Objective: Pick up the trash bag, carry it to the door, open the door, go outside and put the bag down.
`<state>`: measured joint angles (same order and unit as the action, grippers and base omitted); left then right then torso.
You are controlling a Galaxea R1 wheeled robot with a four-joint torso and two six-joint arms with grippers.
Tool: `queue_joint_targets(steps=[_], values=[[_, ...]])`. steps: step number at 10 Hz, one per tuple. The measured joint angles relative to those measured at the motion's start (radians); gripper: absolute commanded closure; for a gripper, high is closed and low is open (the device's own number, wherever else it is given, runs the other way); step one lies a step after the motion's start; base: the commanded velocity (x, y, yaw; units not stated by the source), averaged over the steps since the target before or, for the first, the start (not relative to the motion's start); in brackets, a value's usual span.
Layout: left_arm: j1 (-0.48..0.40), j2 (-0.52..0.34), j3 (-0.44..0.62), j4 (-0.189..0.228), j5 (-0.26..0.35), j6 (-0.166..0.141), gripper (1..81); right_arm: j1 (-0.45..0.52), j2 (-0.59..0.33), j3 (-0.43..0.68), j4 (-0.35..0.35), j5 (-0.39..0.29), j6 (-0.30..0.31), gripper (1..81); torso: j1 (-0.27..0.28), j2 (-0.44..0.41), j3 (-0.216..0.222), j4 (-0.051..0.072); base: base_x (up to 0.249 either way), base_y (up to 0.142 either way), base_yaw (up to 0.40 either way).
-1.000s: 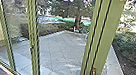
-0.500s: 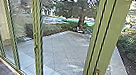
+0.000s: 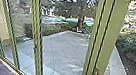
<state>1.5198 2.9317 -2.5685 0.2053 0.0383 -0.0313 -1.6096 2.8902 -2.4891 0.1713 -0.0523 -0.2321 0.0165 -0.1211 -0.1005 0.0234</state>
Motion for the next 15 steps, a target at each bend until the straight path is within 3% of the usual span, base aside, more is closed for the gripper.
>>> queue_joint_targets(steps=[4, 6, 13, 15], values=[[-0.001, 0.001, -0.001, -0.001, 0.002, -0.001, 81.1, -0.001, -0.005, -0.001, 0.002, 0.002, 0.0, 1.0, 0.0, 0.0, 0.0, 0.0, 0.0, 0.0, 0.0], [-0.001, -0.014, 0.003, -0.023, 0.012, -0.004, 81.1, -0.003, -0.013, 0.018, 0.002, 0.006, 0.0, 1.0, 0.0, 0.0, 0.0, 0.0, 0.0, 0.0, 0.0], [0.0, -0.11, 0.166, -0.052, 0.016, -0.004, 81.1, -0.019, -0.178, 0.28, 0.004, 0.054, 0.001, 1.0, 0.0, 0.0, 0.0, 0.0, 0.0, 0.0, 0.0], [0.007, -0.134, 0.204, -0.058, 0.017, -0.004, 81.1, -0.019, -0.264, 0.425, 0.004, 0.063, 0.001, 1.0, 0.0, 0.0, 0.0, 0.0, 0.0, 0.0, 0.0]])
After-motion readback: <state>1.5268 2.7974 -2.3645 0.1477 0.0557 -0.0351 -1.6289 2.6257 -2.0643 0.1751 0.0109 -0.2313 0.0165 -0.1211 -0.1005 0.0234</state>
